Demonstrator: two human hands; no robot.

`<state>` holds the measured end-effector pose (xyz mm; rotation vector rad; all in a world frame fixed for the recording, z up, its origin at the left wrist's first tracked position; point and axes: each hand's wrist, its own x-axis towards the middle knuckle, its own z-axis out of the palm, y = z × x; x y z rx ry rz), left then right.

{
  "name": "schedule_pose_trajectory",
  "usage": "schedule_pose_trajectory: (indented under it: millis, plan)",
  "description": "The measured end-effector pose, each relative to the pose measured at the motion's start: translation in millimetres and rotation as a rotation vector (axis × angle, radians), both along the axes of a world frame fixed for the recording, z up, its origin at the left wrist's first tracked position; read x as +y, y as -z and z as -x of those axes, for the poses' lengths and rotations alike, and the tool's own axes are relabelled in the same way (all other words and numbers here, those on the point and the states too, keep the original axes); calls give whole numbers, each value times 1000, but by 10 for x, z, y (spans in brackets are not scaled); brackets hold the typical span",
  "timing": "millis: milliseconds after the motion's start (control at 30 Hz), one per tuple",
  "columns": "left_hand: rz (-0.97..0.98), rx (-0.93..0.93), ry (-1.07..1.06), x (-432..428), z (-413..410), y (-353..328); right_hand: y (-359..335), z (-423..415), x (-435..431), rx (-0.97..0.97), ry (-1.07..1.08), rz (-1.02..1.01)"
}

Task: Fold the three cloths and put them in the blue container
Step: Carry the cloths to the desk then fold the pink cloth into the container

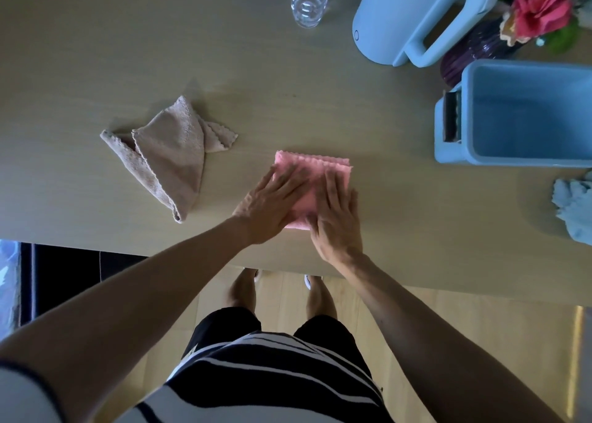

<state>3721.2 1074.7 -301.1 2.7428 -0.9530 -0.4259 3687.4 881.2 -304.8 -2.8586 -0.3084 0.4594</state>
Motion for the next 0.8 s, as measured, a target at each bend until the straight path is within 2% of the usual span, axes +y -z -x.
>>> schedule_pose_trajectory:
  millis: [300,433,533,633,800]
  plan:
    - [-86,49,-120,111,-56,76,57,60,-114,-24,30,88]
    - [-164,33,-116,57,-153,-62,-22,160,-96,52,195,94]
    - [-142,-7,-123,-64,-336,-167,-158,244,-28,107,370,91]
    - [-103,5,-149,-171,-489,-243,-335,363,32,73,437,58]
    - [-155,62,-239,-303,-574,-278,-571,504,50,1,580,-6]
